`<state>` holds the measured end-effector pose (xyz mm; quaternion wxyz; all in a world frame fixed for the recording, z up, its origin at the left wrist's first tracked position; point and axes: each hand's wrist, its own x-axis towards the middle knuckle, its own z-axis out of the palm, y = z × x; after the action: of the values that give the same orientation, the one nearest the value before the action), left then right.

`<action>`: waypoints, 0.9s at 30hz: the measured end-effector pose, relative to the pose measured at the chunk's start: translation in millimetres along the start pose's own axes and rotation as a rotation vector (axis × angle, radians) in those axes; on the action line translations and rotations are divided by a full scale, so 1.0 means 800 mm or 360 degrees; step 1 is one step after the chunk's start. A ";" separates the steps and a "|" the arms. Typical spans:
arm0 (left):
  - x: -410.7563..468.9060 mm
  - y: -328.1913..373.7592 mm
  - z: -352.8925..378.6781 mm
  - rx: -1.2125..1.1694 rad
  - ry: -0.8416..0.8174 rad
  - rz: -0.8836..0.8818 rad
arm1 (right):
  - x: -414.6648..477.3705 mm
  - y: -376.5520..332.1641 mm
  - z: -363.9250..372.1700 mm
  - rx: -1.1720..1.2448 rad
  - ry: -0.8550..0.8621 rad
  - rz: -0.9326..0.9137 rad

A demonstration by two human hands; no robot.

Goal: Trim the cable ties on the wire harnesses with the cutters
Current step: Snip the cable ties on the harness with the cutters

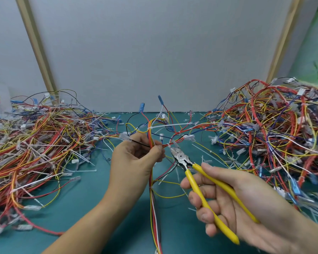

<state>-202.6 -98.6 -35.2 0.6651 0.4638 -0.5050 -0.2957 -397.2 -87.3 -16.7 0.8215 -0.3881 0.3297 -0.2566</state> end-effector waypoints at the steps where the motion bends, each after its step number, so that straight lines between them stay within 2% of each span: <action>1: 0.000 0.000 0.000 -0.0005 0.0000 -0.0003 | 0.000 0.000 0.000 -0.0003 -0.0006 0.0002; 27: 0.000 0.002 -0.001 -0.0010 -0.0020 0.0008 | 0.000 0.000 -0.001 0.0026 -0.0054 0.0057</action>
<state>-202.3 -97.9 -33.7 0.6641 0.4586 -0.5094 -0.2986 -397.8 -87.4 -17.2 0.8345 -0.3798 0.3206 -0.2378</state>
